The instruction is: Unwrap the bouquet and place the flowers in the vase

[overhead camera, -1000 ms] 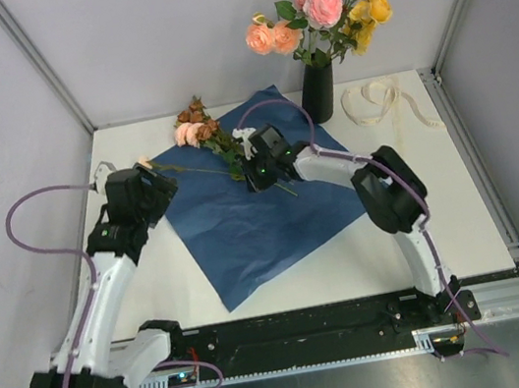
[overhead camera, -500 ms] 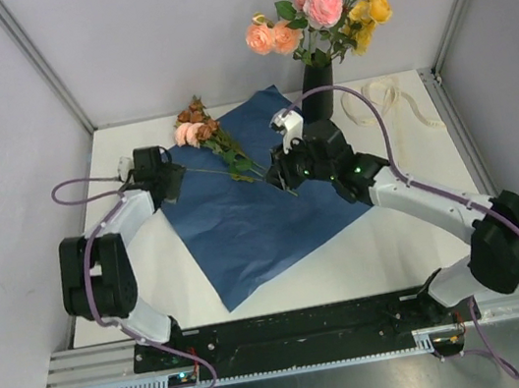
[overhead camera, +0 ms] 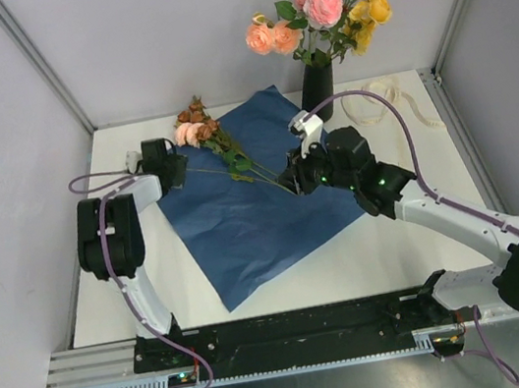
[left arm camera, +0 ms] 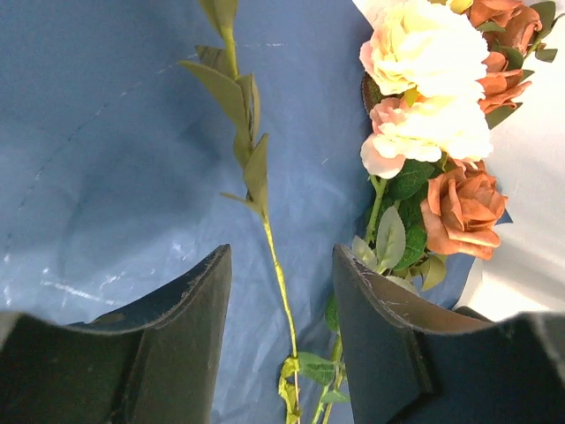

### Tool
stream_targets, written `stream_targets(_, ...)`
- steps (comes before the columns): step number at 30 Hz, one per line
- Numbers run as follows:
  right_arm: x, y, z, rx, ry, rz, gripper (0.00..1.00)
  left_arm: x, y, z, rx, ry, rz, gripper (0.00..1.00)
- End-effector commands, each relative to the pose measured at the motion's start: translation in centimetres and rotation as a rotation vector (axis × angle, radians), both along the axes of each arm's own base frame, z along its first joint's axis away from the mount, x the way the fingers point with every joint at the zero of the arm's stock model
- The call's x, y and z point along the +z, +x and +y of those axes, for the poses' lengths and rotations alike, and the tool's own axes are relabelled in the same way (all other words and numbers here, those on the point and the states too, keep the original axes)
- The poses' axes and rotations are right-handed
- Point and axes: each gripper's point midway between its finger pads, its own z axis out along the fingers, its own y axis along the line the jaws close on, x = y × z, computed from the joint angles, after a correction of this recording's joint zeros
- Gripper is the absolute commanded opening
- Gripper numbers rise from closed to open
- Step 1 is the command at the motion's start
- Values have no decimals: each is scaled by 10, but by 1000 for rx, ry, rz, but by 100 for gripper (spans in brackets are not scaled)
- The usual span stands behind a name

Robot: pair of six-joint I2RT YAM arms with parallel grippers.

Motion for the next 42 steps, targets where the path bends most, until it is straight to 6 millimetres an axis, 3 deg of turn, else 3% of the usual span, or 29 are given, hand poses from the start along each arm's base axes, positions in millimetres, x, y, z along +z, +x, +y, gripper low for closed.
stream_targets(1, 19, 1, -7, -24, 24, -67, 34, 7, 24, 4, 41, -13, -60, 54)
stream_targets(6, 23, 0, -10, -30, 29, -83, 34, -10, 28, 5, 49, -21, -32, 54)
stream_targets(10, 29, -1, -13, -36, 37, -94, 34, -11, 32, 5, 43, -18, -39, 50)
stream_targets(17, 41, -7, -16, -38, 71, -106, 34, -3, 38, 15, 10, 74, -62, 20)
stream_targets(25, 49, -12, -21, -46, 92, -115, 34, -11, 37, 13, 2, 34, -59, 26)
stream_targets(29, 54, -15, -22, -48, 104, -121, 33, -12, 40, 10, -11, 20, -62, 37)
stream_targets(34, 55, -17, -23, -50, 108, -122, 33, -20, 42, 7, -12, -6, -53, 29)
stream_targets(36, 55, -17, -24, -53, 107, -125, 33, -19, 42, 5, -20, -18, -56, 18)
stream_targets(38, 54, -17, -25, -58, 102, -128, 33, -6, 42, 4, -29, -12, -87, 5)
stream_targets(42, 54, -16, -27, -68, 101, -137, 33, 43, 42, 8, -65, 48, -182, 0)
